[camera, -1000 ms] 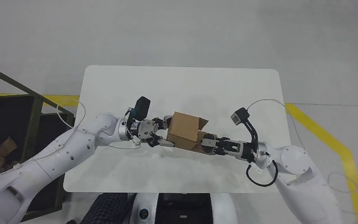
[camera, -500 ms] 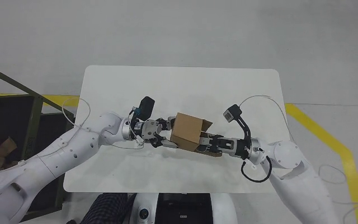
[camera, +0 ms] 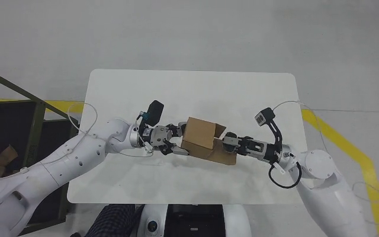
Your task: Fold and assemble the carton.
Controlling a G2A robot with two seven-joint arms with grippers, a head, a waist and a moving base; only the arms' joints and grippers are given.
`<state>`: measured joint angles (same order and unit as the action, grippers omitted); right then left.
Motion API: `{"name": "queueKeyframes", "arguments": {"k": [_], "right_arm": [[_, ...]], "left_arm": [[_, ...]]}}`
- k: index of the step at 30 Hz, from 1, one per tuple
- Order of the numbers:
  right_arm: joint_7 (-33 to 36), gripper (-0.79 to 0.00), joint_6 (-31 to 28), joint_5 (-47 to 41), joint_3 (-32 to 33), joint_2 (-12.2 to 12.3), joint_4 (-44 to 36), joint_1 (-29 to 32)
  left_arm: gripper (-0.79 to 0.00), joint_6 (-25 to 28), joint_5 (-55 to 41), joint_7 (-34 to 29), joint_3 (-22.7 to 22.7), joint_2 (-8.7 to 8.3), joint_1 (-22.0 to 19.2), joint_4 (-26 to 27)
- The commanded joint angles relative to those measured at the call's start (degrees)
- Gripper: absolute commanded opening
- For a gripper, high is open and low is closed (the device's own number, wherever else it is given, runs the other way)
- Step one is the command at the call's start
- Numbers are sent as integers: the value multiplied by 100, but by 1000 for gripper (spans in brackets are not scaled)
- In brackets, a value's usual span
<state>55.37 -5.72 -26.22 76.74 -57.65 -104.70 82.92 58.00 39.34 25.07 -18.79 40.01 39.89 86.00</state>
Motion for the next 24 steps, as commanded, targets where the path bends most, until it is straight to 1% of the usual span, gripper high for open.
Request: {"name": "queueKeyframes", "arguments": {"k": [1, 4, 7, 11, 14, 19, 24], "right_arm": [[-76, -785, 54, -34, 113, 8, 79, -37], [-236, -785, 233, -7, 158, 5, 286, -212], [-329, -785, 321, -49, 57, -22, 520, -469], [-612, -785, 432, -39, -158, -79, 899, -819], [-696, -785, 466, -49, -382, -134, 1170, -1111], [-549, -785, 399, -307, -877, -265, 1651, -1637], [-267, -785, 87, -433, -1293, -383, 1912, -1996]], "left_arm": [[-360, 0, 2, 27, 36, -2, -9, 9], [-357, 0, 23, 58, 93, -4, -24, 39], [-357, 0, 33, 79, 148, -6, -46, 64], [-360, 0, 48, 108, 214, -12, -70, 105], [-351, 0, 51, 124, 273, -14, -83, 149], [-345, 0, 43, 162, 361, -6, -125, 175], [-339, 0, 39, 188, 430, 5, -182, 155]]}}
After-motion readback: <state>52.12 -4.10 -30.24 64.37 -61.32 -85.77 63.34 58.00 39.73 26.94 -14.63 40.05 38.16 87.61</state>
